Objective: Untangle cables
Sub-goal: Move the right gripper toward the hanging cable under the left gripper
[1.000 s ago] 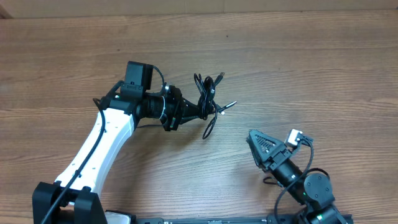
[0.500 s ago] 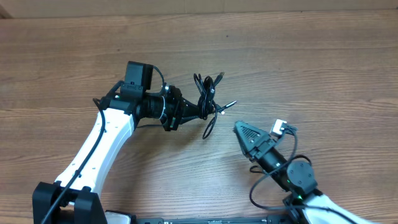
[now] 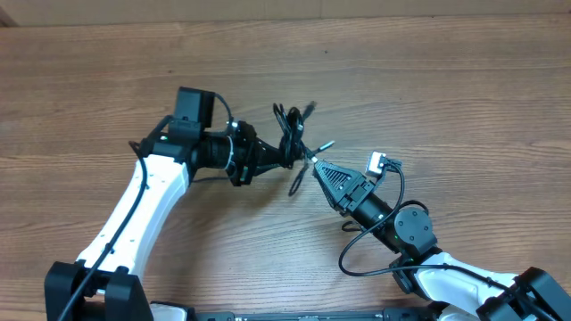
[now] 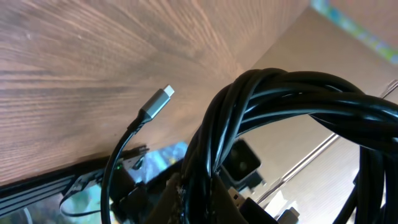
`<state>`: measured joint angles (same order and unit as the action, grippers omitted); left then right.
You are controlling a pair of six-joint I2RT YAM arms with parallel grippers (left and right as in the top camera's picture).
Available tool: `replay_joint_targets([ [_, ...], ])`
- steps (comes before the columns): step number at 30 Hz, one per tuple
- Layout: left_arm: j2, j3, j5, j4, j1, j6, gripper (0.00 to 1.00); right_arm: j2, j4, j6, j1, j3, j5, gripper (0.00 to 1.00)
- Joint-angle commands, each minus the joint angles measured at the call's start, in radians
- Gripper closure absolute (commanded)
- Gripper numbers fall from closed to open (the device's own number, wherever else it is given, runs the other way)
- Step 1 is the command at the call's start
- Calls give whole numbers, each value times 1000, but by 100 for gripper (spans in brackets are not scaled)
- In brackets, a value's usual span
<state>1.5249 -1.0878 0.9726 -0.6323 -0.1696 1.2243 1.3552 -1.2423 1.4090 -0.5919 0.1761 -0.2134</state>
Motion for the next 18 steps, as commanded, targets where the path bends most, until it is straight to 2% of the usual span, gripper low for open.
replay_joint_targets([
  [1,-15,-21,14,-19,42,-16,96,3,-19,-26,-6,16,-13,63],
  [18,-15,-20,10,-49,-42,-24,96,3,-17,-26,-6,16,-13,67],
])
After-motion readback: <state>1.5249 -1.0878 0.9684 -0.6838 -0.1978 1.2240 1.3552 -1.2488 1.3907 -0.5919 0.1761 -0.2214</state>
